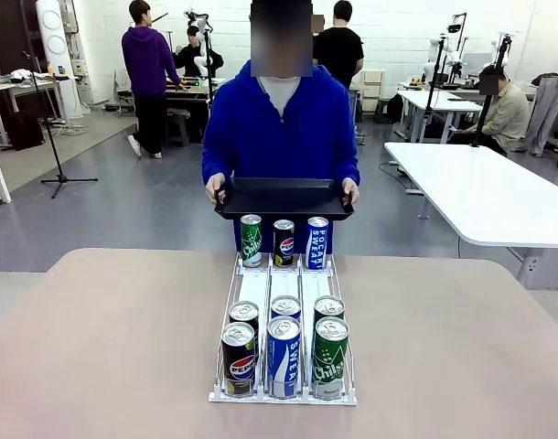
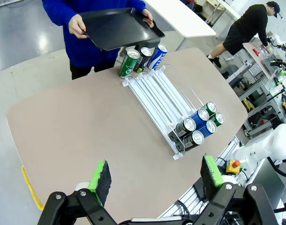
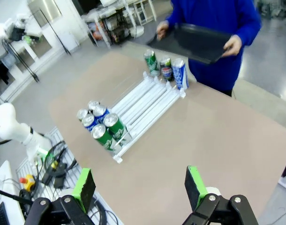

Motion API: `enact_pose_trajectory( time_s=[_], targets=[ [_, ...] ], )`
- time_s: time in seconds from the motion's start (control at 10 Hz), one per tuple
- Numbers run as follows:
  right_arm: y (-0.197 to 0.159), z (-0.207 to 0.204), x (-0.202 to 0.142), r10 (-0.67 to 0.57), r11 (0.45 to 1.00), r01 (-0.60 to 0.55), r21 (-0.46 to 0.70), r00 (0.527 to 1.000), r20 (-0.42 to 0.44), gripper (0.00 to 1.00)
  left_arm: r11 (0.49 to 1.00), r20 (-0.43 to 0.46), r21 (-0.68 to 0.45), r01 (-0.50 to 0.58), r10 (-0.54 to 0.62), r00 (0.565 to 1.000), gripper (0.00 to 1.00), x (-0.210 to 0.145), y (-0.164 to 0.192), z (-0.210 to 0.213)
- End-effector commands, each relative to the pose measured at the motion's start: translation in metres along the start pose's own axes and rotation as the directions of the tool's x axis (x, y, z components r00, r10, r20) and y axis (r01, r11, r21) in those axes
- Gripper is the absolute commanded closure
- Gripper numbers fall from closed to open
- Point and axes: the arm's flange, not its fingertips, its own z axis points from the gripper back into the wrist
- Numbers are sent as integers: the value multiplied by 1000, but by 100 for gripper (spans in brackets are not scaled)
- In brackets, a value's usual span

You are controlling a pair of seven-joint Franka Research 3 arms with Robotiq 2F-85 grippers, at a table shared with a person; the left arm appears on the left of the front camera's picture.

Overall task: Retrieve and hand over the desired beverage to the person.
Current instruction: Pick up a can of the same type that the person held from the Automatic Can Dispenser.

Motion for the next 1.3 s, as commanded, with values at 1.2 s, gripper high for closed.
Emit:
enact_pose_trajectory(
  time_s=[1.2],
  targets=[
    [206,-306,62,-565,774,255,-580,692,-449,0,1000,5,-12,17,-17,1000,0,1,2,2]
  ],
)
